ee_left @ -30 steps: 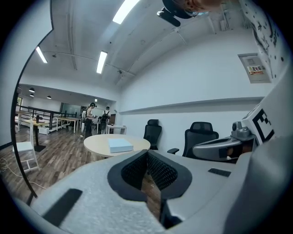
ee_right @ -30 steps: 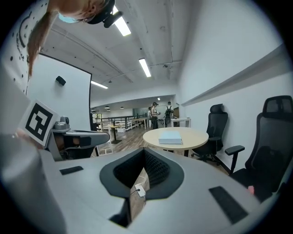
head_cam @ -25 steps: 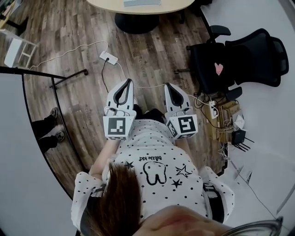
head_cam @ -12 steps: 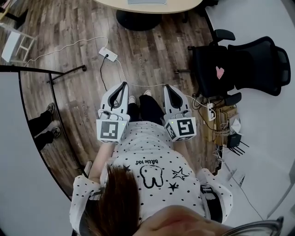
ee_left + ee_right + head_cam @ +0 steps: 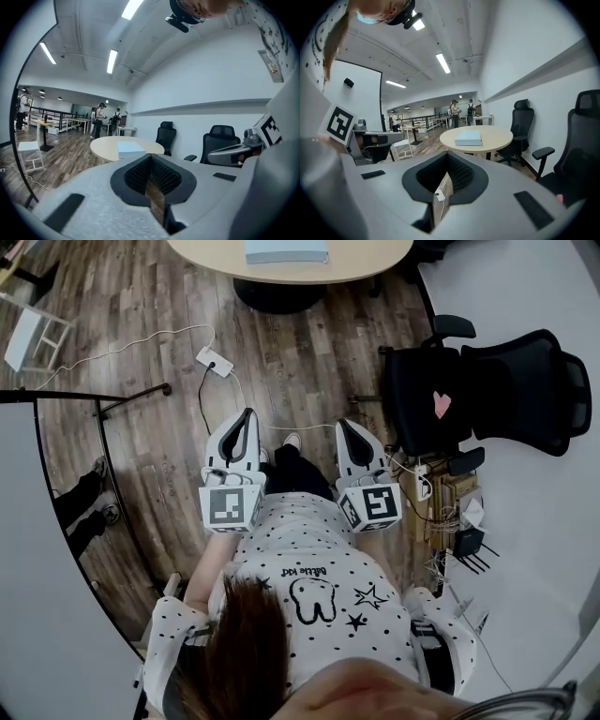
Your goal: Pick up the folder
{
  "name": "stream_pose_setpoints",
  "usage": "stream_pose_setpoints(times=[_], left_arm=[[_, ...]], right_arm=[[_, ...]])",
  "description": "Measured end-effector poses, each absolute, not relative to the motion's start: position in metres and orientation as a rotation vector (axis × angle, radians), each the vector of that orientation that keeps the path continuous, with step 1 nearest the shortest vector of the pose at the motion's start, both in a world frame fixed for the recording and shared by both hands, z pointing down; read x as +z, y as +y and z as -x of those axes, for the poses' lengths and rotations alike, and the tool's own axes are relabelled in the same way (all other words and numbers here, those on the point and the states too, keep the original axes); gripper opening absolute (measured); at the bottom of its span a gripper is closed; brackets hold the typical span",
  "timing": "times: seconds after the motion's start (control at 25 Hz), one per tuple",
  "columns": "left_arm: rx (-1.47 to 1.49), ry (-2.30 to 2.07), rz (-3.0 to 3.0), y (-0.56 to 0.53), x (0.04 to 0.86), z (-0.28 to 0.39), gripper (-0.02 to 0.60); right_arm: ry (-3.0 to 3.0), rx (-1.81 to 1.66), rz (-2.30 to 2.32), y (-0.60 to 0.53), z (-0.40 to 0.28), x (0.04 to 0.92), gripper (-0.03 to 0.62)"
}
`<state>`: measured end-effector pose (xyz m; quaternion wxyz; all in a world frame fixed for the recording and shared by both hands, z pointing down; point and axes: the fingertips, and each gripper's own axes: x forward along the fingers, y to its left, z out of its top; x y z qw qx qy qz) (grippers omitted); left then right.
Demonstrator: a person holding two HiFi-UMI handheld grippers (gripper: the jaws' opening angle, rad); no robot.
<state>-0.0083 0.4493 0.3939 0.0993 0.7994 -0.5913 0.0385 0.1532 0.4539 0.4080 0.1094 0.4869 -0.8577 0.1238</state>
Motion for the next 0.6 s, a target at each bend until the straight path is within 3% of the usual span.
stream_pose_setpoints(times=[0.6], left_arm=[[0.080, -1.821, -2.362, 0.411, 0.380, -0.041, 0.017]], right_arm=[[-2.566, 0.391, -1.470, 0.417, -0.214, 0.407, 0.006]])
